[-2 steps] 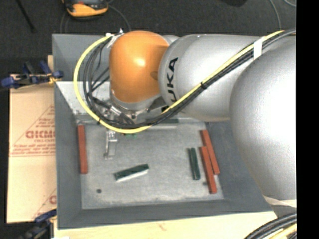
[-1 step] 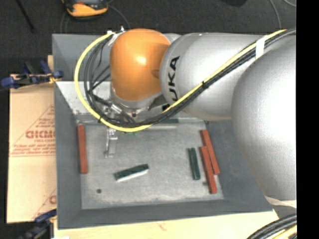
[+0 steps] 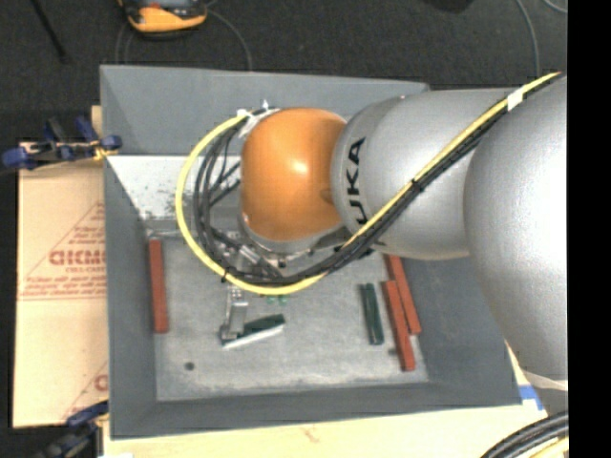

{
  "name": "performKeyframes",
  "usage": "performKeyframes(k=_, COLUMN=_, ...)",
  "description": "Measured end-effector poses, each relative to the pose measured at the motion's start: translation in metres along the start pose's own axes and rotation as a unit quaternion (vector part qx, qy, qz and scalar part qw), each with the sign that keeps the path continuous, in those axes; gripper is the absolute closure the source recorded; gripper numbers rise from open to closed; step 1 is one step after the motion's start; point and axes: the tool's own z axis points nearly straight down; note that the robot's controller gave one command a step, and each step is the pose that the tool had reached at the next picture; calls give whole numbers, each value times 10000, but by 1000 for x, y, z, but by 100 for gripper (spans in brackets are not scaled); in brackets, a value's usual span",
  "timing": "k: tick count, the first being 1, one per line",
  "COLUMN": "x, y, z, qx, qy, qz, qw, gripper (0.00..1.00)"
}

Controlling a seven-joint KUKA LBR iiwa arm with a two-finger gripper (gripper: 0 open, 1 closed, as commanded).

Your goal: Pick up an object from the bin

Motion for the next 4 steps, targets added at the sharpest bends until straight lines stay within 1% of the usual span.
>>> performKeyframes(k=1, x=21, y=-19, z=28, qx=27, qy=54, qz=-449, qw=9990, gripper=0)
performKeyframes(k=2, x=15, y=-21, z=34, qx=18, qy=32, qz=-861, qw=9963, gripper=0)
performKeyframes(k=3, x=34, y=-37, z=31, qx=18, qy=48, qz=-1686, qw=9857, gripper=0)
performKeyframes(k=4, x=25, y=-45, z=63, qx=12, qy=22, qz=-820, qw=9966, gripper=0)
